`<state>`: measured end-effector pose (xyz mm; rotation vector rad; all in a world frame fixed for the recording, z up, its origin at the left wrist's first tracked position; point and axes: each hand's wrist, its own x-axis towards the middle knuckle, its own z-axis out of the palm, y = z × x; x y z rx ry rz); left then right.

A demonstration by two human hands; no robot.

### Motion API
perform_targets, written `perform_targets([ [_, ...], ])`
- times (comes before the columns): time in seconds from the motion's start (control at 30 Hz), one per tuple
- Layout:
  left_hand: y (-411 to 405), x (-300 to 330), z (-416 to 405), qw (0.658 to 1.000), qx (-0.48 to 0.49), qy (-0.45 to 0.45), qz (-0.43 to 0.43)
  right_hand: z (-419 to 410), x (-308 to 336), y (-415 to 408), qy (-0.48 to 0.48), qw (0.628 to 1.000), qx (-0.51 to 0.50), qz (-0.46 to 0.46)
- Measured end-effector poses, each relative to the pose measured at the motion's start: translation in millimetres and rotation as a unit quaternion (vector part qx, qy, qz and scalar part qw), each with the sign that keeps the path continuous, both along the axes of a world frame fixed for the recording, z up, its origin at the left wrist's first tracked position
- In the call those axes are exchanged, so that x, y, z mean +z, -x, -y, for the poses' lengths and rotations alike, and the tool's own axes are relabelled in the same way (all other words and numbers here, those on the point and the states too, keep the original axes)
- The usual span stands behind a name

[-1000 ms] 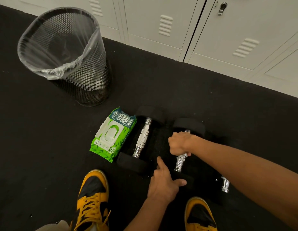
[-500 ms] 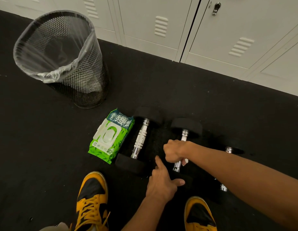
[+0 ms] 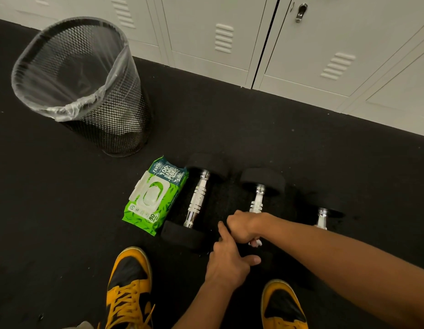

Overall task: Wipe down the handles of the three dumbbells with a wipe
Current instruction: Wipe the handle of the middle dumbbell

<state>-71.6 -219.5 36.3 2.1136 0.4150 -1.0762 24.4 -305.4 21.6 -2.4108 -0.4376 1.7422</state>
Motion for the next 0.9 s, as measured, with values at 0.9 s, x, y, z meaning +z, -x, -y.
perform_targets([
  [0.9, -18, -5, -81, 0.974, 0.084, -0.183, 0.107, -52, -15, -18, -0.194, 0.874, -0.324, 0.305],
])
